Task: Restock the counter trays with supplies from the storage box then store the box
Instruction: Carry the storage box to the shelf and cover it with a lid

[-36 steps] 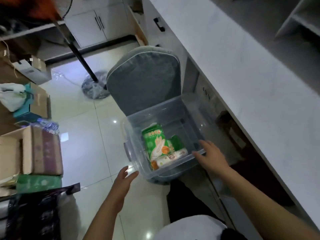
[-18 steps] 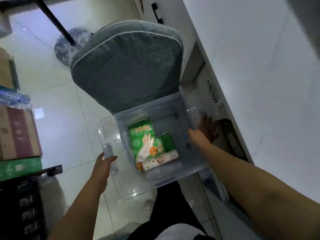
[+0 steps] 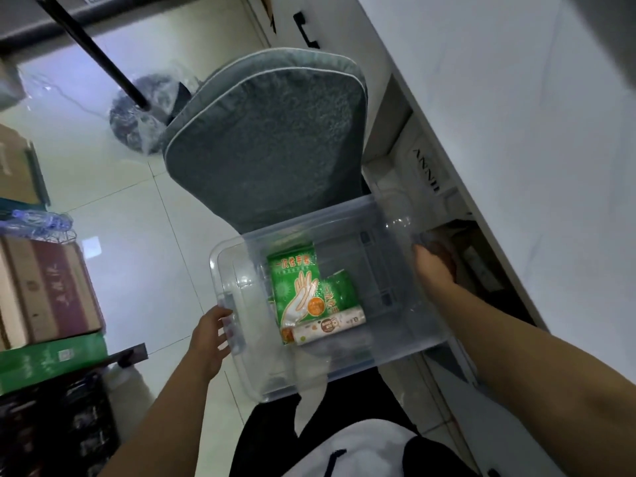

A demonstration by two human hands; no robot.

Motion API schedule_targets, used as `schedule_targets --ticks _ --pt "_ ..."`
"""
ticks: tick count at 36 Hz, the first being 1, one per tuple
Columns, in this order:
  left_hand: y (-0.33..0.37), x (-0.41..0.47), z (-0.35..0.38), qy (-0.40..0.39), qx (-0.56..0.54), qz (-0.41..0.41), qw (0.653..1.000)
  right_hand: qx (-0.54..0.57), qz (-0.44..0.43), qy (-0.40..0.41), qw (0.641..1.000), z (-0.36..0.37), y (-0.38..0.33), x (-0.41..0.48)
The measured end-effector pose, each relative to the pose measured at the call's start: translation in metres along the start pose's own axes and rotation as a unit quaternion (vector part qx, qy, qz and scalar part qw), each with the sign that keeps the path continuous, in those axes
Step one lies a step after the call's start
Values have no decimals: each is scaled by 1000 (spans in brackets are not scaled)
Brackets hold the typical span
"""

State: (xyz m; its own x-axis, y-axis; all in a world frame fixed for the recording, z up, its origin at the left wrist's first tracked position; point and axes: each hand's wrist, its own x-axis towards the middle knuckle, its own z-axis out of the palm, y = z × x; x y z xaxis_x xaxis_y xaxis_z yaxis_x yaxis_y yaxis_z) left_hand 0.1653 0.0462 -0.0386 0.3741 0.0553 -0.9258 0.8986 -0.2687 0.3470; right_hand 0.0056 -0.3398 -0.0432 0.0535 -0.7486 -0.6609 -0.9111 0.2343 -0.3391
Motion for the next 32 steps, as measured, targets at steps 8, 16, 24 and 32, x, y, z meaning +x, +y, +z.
schedule_targets --ticks 8,16,24,32 --pt "22 1 -51 -48 109 57 991 195 92 4 977 3 70 -96" --pt "49 -8 -81 -152 239 153 947 361 105 35 926 8 154 -197" --pt "31 -35 -53 -205 377 195 882 432 210 74 874 30 271 -299" --pt "-39 -89 28 -247 525 197 790 545 251 98 794 7 388 -397"
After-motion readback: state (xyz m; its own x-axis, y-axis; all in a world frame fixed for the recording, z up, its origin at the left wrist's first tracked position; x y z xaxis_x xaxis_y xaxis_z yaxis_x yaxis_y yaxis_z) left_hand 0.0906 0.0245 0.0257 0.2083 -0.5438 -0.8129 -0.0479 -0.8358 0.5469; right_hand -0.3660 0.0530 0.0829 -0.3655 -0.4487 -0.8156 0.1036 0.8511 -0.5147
